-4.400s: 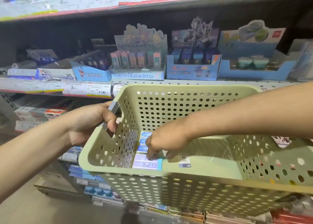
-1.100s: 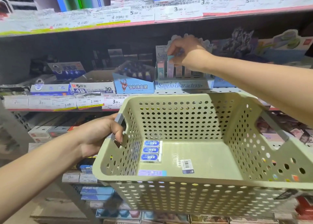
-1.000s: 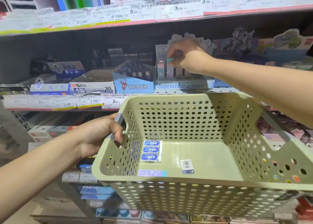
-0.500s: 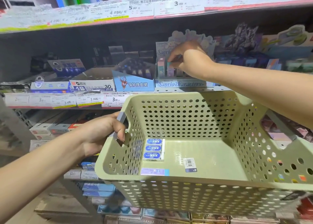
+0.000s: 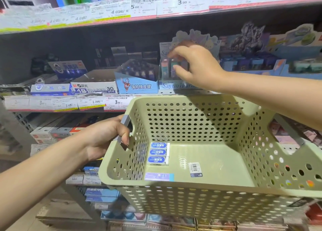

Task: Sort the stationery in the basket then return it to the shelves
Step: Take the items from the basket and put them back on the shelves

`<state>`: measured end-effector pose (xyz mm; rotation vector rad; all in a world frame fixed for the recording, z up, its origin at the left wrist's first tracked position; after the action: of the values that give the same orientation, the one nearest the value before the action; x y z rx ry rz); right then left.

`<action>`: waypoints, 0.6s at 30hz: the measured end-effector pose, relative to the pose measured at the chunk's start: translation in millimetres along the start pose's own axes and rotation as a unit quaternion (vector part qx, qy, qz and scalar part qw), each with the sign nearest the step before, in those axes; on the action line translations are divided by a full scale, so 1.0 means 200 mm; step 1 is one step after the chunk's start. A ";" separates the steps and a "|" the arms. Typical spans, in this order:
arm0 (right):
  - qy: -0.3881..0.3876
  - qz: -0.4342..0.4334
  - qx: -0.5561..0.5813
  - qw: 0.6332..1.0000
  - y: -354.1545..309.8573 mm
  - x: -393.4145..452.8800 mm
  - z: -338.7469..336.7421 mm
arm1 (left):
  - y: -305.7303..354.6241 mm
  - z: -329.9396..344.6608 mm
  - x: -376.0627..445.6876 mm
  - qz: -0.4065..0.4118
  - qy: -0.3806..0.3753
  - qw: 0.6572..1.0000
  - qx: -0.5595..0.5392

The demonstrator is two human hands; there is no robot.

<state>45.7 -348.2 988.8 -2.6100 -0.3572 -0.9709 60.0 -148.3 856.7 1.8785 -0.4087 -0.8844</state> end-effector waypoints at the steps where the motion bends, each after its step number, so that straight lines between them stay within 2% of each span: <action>1: -0.009 -0.038 0.023 0.999 -0.07 -0.03 0.00 | 0.00 0.00 0.00 0.000 0.001 1.000 0.001; 3: -0.074 -0.087 0.050 0.992 -0.20 -0.10 0.06 | 0.00 0.00 0.00 0.001 0.000 1.000 0.002; 5: -0.206 -0.074 0.059 0.974 -0.28 -0.18 0.19 | 0.01 0.01 0.00 0.002 -0.001 1.000 0.003; 8: -0.419 -0.013 0.083 0.904 -0.32 -0.36 0.43 | 0.02 0.03 0.00 0.007 -0.001 1.000 0.007; 10: -0.500 0.018 0.098 0.860 -0.32 -0.47 0.56 | 0.02 0.04 -0.01 0.010 -0.002 1.000 0.009; 14: -0.567 0.029 0.066 0.821 -0.30 -0.64 0.72 | 0.02 0.05 -0.02 0.015 -0.004 1.000 0.017; 18: -0.563 0.047 0.022 0.825 -0.28 -0.71 0.79 | 0.02 0.06 -0.03 0.020 -0.010 1.000 0.012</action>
<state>14.8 -252.7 794.1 -2.8057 -0.4769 0.7233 46.8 -154.4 860.2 1.8783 -0.4681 -0.8754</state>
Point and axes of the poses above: each hand's wrist, its own x-axis towards the middle knuckle, its own z-axis out of the palm, y = z × x, the point moved 7 cm from there along x, towards the middle knuckle, and after that the axes turned 12 degrees about x, right-handed, at the moved point
